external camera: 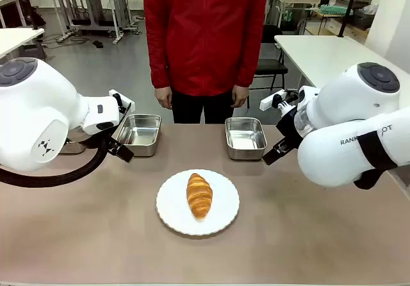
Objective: Place the bread in the container.
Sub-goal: Place the Butter Roll into the Airtight Container indicated by the human.
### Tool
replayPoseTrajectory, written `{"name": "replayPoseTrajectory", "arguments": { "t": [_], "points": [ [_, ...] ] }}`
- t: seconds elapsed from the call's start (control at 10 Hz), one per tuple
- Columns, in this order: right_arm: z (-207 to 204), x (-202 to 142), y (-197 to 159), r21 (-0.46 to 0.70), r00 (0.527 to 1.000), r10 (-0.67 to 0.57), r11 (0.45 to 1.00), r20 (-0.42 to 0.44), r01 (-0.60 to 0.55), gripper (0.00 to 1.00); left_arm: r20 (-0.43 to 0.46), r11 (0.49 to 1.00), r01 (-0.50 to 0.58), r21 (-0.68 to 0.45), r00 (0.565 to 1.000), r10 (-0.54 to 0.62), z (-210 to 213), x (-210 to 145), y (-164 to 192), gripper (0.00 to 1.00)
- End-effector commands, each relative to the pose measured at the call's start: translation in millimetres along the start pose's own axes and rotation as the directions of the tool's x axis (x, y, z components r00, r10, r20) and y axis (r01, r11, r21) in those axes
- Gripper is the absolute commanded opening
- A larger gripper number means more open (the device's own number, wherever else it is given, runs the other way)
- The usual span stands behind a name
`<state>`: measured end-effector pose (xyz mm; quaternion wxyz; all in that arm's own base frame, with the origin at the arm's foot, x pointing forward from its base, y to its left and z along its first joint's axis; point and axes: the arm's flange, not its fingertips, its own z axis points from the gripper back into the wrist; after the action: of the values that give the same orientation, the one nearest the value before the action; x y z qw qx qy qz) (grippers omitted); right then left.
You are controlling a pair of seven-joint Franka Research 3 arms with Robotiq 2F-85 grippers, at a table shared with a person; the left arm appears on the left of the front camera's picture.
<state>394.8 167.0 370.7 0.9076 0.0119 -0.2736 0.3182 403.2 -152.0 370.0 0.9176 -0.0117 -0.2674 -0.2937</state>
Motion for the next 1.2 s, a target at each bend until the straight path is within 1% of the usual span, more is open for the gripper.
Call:
{"name": "replayPoseTrajectory", "arguments": {
  "t": [0.0,0.8,1.0,1.1],
  "points": [
    [0,0,0,0.0,1.0,0.0,1.0,0.001,0.0,1.0,0.0,1.0,0.0,0.0,1.0,0.0,0,0,0,1.0],
    [0,0,0,0.0,1.0,0.001,1.0,0.0,-0.001,1.0,0.0,1.0,0.001,0.0,1.0,-0.001,0,0,-1,1.0],
    [53,52,-43,0.018,0.997,-0.032,0.999,0.067,0.031,1.0,0.103,0.986,-0.066,-0.151,0.991,0.082,50,27,41,1.0],
    [79,72,-69,0.011,0.996,-0.042,0.999,0.081,0.041,1.0,0.149,0.982,-0.083,-0.172,0.983,0.109,82,34,68,1.0]
  ]
}}
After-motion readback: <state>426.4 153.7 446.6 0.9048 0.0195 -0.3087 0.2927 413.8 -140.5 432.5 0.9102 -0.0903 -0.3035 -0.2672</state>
